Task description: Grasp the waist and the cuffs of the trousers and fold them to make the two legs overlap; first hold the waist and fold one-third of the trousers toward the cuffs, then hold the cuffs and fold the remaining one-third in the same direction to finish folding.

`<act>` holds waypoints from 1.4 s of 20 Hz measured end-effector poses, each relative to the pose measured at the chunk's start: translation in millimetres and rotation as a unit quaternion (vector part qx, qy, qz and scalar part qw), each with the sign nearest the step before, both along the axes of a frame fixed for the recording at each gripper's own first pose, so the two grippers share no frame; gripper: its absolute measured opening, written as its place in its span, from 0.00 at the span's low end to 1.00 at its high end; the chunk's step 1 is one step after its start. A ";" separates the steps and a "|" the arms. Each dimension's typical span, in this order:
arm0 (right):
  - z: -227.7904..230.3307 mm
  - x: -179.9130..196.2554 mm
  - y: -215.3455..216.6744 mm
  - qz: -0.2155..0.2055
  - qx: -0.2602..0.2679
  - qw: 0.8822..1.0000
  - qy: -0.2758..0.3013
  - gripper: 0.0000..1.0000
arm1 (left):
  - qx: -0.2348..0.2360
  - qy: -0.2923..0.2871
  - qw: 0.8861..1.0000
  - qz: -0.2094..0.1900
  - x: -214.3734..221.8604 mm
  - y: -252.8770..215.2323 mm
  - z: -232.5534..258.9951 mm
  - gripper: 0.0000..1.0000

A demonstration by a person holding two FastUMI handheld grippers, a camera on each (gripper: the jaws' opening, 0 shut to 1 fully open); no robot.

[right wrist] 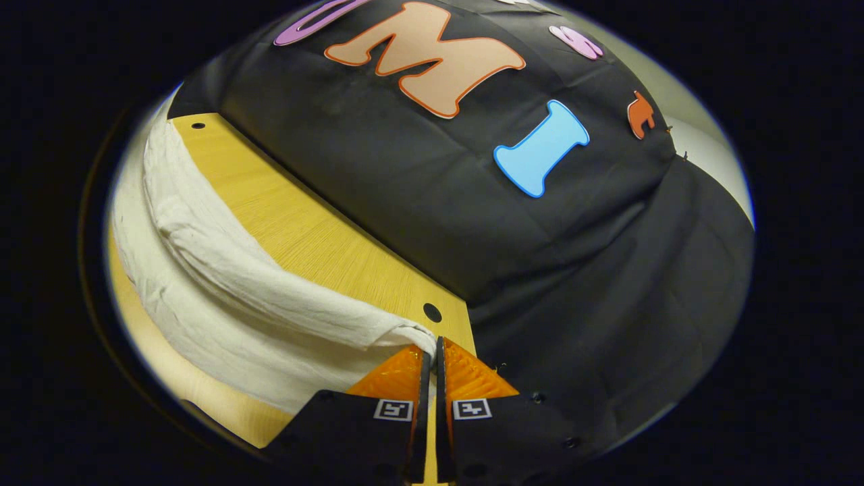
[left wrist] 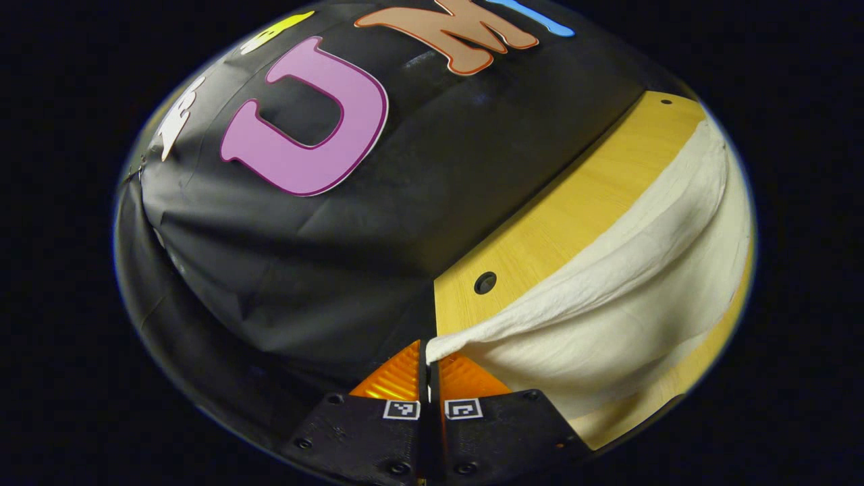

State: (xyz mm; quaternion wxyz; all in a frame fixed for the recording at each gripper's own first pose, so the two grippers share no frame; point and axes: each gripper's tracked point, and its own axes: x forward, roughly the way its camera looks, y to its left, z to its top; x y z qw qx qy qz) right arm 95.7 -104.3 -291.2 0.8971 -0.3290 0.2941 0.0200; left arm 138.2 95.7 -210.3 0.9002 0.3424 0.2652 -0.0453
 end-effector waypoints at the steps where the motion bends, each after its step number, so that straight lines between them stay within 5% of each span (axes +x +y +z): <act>1: -7.5 6.3 1.3 -0.002 -0.002 1.000 0.003 0.07 | -0.002 0.002 1.000 0.000 6.6 -2.4 -7.1 0.00; 10: -94.3 23.6 3.0 -0.044 0.015 0.996 0.075 0.05 | -0.026 0.026 0.999 0.001 52.1 -17.4 -83.5 0.00; 11: -96.6 24.3 7.0 -0.049 0.030 0.995 0.077 0.23 | -0.039 0.025 0.999 -0.006 54.2 -26.0 -86.0 0.00; 14: -91.3 21.1 13.8 -0.062 0.068 0.993 0.071 1.00 | -0.082 0.021 0.996 -0.006 45.7 -42.5 -78.2 0.98; 21: -84.1 -14.5 -9.0 -0.143 0.180 0.971 0.061 1.00 | -0.193 -0.037 0.980 0.027 18.7 -63.8 -18.7 0.95; 28: -98.9 -55.9 -51.4 -0.280 0.275 0.917 0.076 1.00 | -0.275 -0.077 0.958 0.028 -26.6 -100.7 35.3 0.95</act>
